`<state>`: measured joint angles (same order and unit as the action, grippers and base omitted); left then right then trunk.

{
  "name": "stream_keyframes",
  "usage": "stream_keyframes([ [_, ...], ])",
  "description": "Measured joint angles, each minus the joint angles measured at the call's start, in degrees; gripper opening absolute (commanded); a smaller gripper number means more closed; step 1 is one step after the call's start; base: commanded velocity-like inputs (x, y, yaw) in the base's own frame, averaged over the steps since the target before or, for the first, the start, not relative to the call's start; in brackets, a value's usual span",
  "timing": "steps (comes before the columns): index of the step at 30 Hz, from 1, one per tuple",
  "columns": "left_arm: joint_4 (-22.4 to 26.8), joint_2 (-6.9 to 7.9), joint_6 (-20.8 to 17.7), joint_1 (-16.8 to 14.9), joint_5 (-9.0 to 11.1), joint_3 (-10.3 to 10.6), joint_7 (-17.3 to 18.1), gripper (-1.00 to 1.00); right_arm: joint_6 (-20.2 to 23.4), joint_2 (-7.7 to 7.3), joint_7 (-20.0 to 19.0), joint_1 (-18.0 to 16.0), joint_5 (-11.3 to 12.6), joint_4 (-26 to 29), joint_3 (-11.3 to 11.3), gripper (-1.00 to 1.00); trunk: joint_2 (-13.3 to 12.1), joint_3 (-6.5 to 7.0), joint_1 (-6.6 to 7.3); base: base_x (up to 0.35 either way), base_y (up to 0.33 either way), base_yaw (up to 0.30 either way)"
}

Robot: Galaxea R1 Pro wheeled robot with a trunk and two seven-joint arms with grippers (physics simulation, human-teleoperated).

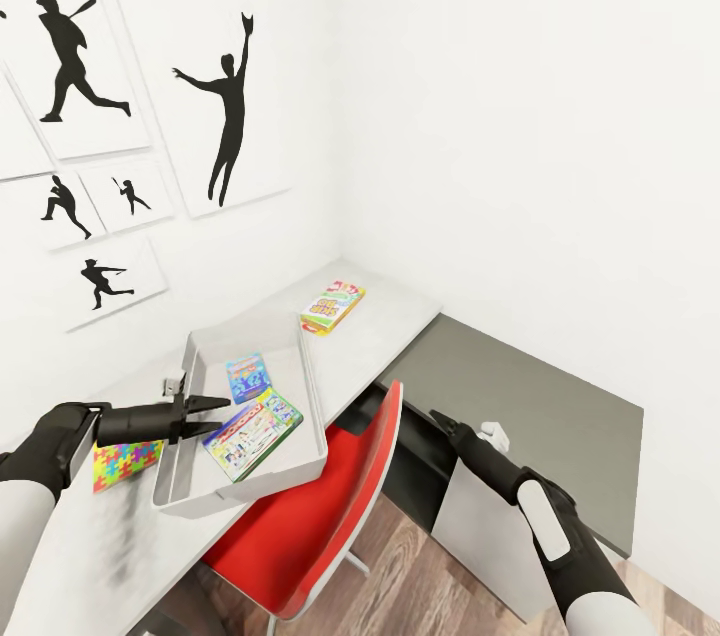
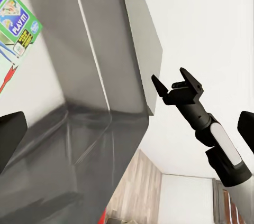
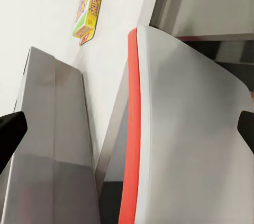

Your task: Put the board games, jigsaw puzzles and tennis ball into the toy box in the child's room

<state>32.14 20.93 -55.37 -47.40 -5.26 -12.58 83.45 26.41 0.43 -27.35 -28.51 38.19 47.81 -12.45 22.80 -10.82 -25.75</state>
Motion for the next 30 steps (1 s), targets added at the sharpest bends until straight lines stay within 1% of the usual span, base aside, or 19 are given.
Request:
stream_keyframes([
  [1,0.0,0.0,0.01,0.0,0.0,0.01,0.3,1.0,0.0,-0.01,0.0,0.0,0.0,0.0,0.0,1.0,0.0,0.0,0.0,0.0,0.0,0.0],
  [4,0.0,0.15,0.08,0.05,-0.04,0.01,3.17,1.0,0.01,-0.03,-0.02,0.0,0.0,-0.01,-0.01,1.0,0.0,0.0,0.0,0.0,0.0,0.0],
  [6,0.0,0.63,0.18,0.06,-0.04,0.02,5.87,1.0,0.01,-0.02,-0.04,0.0,0.0,0.0,0.0,1.0,0.0,0.0,0.0,0.0,0.0,0.0],
  [7,0.0,0.82,0.23,0.07,-0.06,0.02,6.11,1.0,0.01,-0.01,-0.04,0.0,0.01,0.0,0.0,1.0,0.0,0.0,0.0,0.0,0.0,0.0],
  [16,-0.01,1.35,0.34,0.08,-0.06,0.03,6.12,1.0,0.0,0.04,0.01,0.0,0.02,-0.01,0.01,1.0,0.0,0.0,0.0,0.0,0.0,0.0],
  [23,0.1,2.25,0.4,0.08,-0.04,0.03,6.12,1.0,0.0,0.04,-0.03,0.0,0.02,-0.01,0.01,1.0,0.0,0.0,0.0,0.0,0.0,0.0],
  [25,0.35,2.82,0.41,0.11,0.09,0.01,6.12,1.0,0.0,0.03,-0.01,0.0,0.02,-0.01,0.01,1.0,0.0,0.0,0.0,0.0,0.0,0.0],
  [27,1.82,3.52,0.42,0.24,0.33,-0.07,6.13,1.0,0.0,0.01,0.0,0.0,0.02,-0.01,0.0,1.0,0.0,0.0,0.0,0.0,0.0,0.0],
  [29,3.08,3.77,0.39,0.36,0.4,-0.2,6.13,1.0,0.0,0.01,-0.03,0.0,0.02,-0.01,0.0,1.0,0.0,0.0,0.0,0.0,0.0,0.0],
  [30,4.45,3.93,0.37,0.46,0.47,-0.3,6.13,1.0,0.0,0.01,-0.02,0.0,0.02,-0.01,0.0,1.0,0.01,0.0,0.0,0.0,0.0,0.0],
])
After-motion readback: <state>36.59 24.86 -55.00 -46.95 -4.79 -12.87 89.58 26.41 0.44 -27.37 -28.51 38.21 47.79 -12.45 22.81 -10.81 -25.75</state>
